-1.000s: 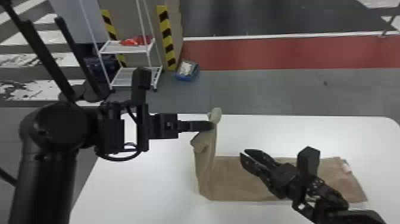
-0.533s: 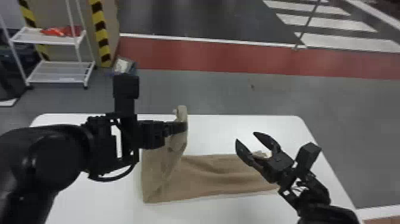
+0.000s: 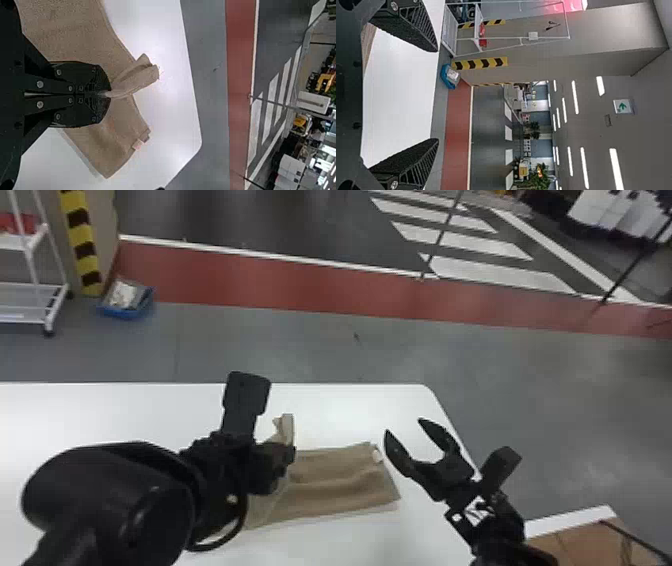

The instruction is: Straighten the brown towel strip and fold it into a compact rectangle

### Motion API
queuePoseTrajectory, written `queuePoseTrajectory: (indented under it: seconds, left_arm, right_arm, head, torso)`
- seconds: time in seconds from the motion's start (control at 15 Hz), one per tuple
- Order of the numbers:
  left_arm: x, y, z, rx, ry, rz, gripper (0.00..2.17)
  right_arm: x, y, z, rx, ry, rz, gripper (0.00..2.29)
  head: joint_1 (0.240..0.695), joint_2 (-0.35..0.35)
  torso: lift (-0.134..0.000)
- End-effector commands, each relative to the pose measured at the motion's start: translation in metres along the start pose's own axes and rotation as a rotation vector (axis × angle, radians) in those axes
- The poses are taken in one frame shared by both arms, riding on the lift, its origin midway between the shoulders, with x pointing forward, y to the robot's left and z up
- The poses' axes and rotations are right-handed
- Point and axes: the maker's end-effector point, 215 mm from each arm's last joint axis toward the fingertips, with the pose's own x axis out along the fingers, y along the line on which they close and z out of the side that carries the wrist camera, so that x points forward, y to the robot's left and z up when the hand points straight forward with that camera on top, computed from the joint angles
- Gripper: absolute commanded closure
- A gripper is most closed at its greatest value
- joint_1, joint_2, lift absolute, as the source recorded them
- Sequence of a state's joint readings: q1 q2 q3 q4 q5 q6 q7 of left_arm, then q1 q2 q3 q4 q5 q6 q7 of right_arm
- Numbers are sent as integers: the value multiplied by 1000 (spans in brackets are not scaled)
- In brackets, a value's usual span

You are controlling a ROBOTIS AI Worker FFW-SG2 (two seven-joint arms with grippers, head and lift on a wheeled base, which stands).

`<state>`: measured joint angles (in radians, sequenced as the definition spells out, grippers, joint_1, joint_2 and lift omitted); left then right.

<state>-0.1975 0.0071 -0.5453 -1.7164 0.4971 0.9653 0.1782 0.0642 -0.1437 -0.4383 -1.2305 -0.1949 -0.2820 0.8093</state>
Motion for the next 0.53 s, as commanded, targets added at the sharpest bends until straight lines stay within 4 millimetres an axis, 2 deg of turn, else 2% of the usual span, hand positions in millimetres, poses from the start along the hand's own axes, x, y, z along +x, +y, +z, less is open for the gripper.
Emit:
queuePoseTrajectory:
  seconds: [0.0, 0.07, 0.33, 0.47]
  left_arm:
    - [17, 7, 1, -13, -29, 28, 1447]
    - [23, 11, 5, -14, -47, 41, 1447]
    - [44, 22, -18, -6, -10, 60, 1406]
    - [48, 7, -30, -38, 13, -10, 961]
  right_arm:
    - [-11, -14, 1, -28, -27, -12, 83]
    - [-17, -22, 2, -41, -31, -16, 83]
    - [-33, -46, -1, -68, -46, -30, 83]
    - [-32, -49, -1, -64, -51, -36, 83]
  head:
    - [695, -350]
    - [695, -350]
    - [695, -350]
    - [695, -350]
  torso:
    - [0]
    - [0]
    - [0]
    - [0]
